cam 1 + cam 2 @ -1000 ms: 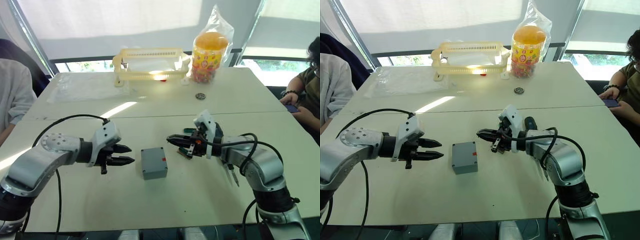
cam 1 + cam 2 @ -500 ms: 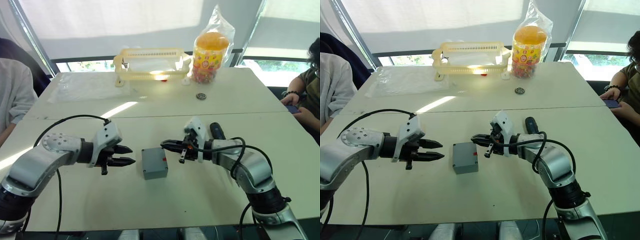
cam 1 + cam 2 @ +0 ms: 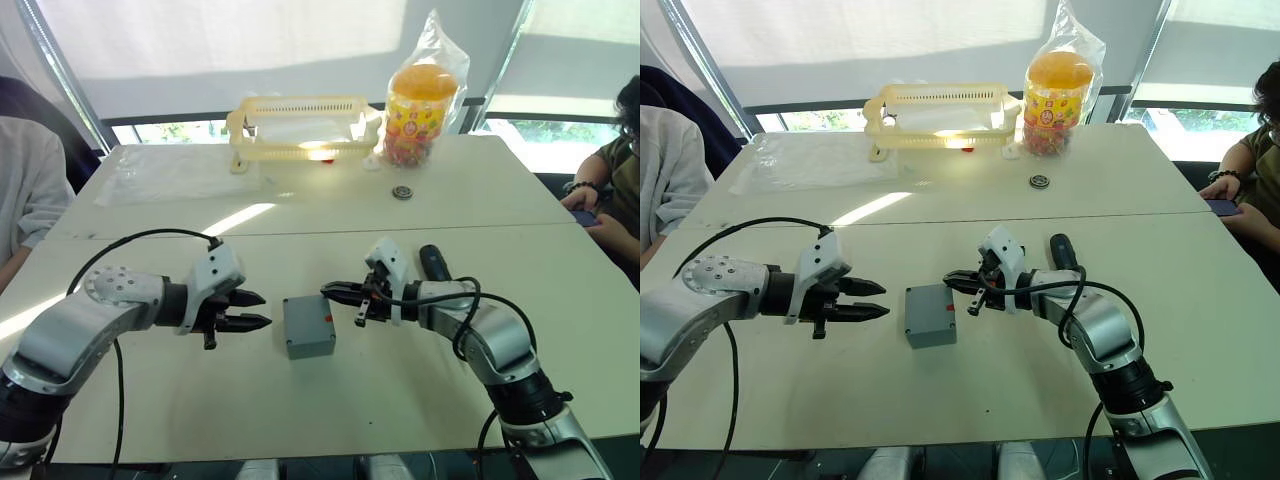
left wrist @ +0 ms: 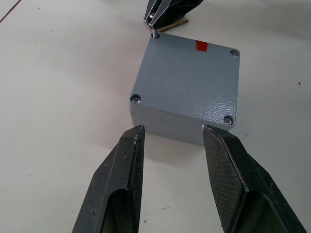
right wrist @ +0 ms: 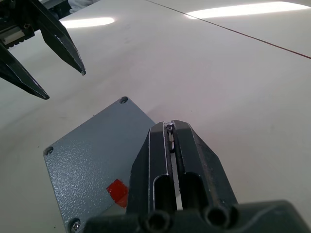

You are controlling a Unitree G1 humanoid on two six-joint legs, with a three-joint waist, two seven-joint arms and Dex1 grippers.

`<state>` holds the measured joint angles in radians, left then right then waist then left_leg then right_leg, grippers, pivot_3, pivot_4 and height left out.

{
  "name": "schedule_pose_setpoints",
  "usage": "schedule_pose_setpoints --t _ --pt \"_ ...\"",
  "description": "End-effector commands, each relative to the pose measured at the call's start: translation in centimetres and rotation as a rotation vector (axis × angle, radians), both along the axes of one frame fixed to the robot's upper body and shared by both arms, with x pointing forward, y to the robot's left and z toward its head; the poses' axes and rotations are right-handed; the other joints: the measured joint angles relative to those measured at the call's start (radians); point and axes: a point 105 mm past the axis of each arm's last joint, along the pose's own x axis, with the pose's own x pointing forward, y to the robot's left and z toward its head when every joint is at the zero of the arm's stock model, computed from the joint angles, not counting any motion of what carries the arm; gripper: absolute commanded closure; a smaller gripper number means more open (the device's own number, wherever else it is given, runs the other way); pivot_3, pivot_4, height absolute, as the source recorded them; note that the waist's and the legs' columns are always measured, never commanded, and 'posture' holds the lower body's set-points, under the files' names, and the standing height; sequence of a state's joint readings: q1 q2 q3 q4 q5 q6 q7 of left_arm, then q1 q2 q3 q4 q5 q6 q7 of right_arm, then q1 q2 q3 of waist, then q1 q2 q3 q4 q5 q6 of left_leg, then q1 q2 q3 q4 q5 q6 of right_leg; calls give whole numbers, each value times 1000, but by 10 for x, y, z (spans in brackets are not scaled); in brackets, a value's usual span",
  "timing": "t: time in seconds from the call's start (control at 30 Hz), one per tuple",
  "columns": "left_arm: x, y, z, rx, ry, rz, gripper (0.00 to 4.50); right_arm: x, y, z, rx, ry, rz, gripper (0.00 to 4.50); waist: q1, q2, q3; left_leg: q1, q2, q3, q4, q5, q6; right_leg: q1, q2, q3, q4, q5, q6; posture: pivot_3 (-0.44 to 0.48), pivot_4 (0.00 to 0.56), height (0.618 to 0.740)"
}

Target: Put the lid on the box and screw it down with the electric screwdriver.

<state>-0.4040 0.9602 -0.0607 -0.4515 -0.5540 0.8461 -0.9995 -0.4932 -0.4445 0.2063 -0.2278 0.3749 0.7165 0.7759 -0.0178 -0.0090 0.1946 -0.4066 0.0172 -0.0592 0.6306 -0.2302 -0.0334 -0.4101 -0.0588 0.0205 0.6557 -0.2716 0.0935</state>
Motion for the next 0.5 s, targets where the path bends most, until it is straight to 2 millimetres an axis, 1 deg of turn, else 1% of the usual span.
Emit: schedule_pose_setpoints --t 0.03,0.33,0.5 --pt "-2 -2 5 4 -24 -13 2627 0 4 11 16 -47 20 4430 0 0 0 0 0 0 0 0 0 0 0 0 0 0 0 0 150 740" --pt "-1 -2 4 4 -26 -13 2627 3 -1 11 3 -49 14 4430 0 0 0 0 0 0 0 0 0 0 0 0 0 0 0 0 150 740" --pt "-1 -3 5 2 -27 -18 2627 2 0 9 1 -46 15 4430 0 0 0 0 0 0 0 0 0 0 0 0 0 0 0 0 150 740"
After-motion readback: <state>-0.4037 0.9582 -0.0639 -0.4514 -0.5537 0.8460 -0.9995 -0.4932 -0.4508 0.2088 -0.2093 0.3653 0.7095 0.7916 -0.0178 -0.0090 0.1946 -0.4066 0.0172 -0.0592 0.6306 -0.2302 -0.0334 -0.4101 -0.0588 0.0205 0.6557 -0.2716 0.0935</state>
